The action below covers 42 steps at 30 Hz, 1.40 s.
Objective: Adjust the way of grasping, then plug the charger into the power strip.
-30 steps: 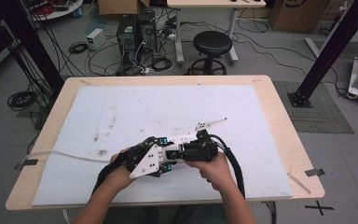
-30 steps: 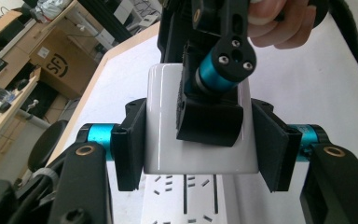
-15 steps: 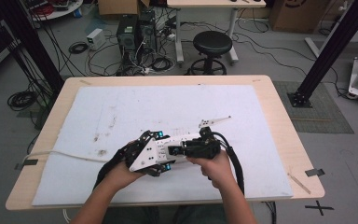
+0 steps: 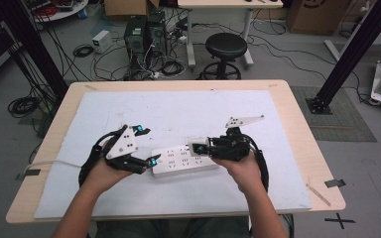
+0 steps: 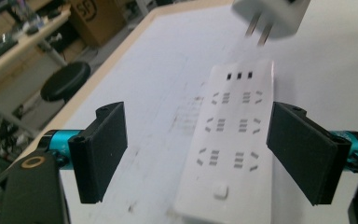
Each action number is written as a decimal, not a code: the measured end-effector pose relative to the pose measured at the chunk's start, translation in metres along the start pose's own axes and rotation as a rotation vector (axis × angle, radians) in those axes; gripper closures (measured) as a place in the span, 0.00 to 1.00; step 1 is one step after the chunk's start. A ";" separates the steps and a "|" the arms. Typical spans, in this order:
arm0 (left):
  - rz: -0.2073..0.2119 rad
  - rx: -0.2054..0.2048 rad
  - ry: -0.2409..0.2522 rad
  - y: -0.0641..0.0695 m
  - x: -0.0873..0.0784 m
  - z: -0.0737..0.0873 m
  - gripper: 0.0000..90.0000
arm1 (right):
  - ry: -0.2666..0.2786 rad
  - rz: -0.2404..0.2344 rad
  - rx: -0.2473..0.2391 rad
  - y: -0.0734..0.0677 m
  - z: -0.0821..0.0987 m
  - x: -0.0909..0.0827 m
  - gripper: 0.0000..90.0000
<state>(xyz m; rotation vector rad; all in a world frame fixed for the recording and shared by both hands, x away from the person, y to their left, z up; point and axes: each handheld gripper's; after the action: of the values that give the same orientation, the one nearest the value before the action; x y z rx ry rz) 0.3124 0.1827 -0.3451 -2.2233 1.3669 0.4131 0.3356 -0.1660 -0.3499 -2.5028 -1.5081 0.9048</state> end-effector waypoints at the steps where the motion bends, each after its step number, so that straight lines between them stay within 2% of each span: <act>1: 0.000 0.000 0.000 0.000 0.000 0.000 0.23 | 0.000 0.000 0.000 0.000 0.000 0.000 0.70; 2: -0.005 -0.034 -0.039 -0.010 -0.007 0.003 0.23 | 0.002 0.016 -0.011 0.001 -0.002 -0.003 0.70; 4: 0.008 -0.048 -0.066 -0.018 -0.012 0.006 0.22 | -0.002 0.052 -0.027 0.003 -0.008 -0.011 0.70; 7: 0.008 -0.048 -0.066 -0.018 -0.012 0.006 0.22 | -0.005 0.060 -0.034 0.003 -0.010 -0.013 0.70; 8: 0.008 -0.069 -0.136 -0.035 -0.018 0.012 0.22 | -0.017 0.093 -0.054 0.004 -0.014 -0.019 0.70; 10: 0.016 -0.095 -0.147 -0.041 -0.020 0.014 0.22 | -0.021 0.112 -0.058 0.005 -0.016 -0.021 0.70; 12: 0.018 -0.093 -0.152 -0.044 -0.022 0.014 0.22 | -0.024 0.117 -0.064 0.006 -0.016 -0.022 0.70; 15: 0.025 -0.113 -0.144 -0.049 -0.023 0.016 0.22 | -0.032 0.136 -0.062 0.008 -0.017 -0.024 0.70; 16: 0.024 -0.128 -0.149 -0.056 -0.028 0.018 0.23 | -0.039 0.151 -0.058 0.011 -0.018 -0.027 0.70; 21: 0.023 -0.140 -0.153 -0.061 -0.031 0.021 0.23 | -0.045 0.160 -0.064 0.014 -0.018 -0.028 0.70; 22: 0.022 -0.147 -0.163 -0.067 -0.036 0.023 0.23 | -0.045 0.160 -0.064 0.014 -0.018 -0.028 0.70; 26: 0.014 -0.160 -0.170 -0.073 -0.041 0.026 0.23 | -0.072 0.166 -0.077 0.017 -0.023 -0.027 0.70; 27: 0.006 -0.174 -0.168 -0.077 -0.043 0.028 0.23 | -0.080 0.170 -0.094 0.018 -0.026 -0.026 0.70; 29: 0.004 -0.168 -0.179 -0.079 -0.045 0.028 0.23 | -0.097 0.173 -0.107 0.019 -0.031 -0.025 0.70; 30: 0.001 -0.181 -0.175 -0.080 -0.048 0.030 0.23 | -0.126 0.176 -0.134 0.021 -0.038 -0.022 0.70; 31: 0.001 -0.181 -0.175 -0.080 -0.048 0.030 0.23 | -0.126 0.176 -0.134 0.021 -0.038 -0.022 0.70; 32: -0.005 -0.181 -0.183 -0.080 -0.051 0.032 0.23 | -0.155 0.174 -0.162 0.023 -0.043 -0.019 0.70; 35: -0.011 -0.180 -0.193 -0.080 -0.054 0.034 0.23 | -0.181 0.175 -0.177 0.024 -0.048 -0.016 0.70; 36: -0.018 -0.183 -0.199 -0.078 -0.056 0.036 0.23 | -0.225 0.171 -0.208 0.027 -0.054 -0.008 0.70; 37: -0.018 -0.183 -0.199 -0.078 -0.056 0.036 0.23 | -0.241 0.167 -0.216 0.028 -0.055 -0.005 0.70; 39: -0.019 -0.179 -0.201 -0.078 -0.057 0.038 0.23 | -0.241 0.167 -0.216 0.028 -0.055 -0.005 0.70; 40: -0.019 -0.179 -0.201 -0.078 -0.057 0.038 0.23 | -0.265 0.166 -0.229 0.029 -0.058 -0.002 0.70; 41: -0.020 -0.185 -0.208 -0.076 -0.059 0.043 0.23 | -0.265 0.166 -0.229 0.029 -0.058 -0.002 0.70; 42: -0.022 -0.191 -0.208 -0.075 -0.059 0.044 0.23 | -0.332 0.160 -0.273 0.034 -0.064 0.012 0.70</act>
<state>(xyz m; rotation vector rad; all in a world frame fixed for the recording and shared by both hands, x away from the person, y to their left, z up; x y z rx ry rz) 0.3532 0.2794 -0.3339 -2.2683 1.2369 0.7734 0.3998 -0.1585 -0.3147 -2.8104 -1.6371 1.2744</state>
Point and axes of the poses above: each handheld gripper's, and its own axes: x roughly forward along the jaws, z roughly out of its underside, y roughly to its right, and after that the axes turned 7 degrees about z, right-handed
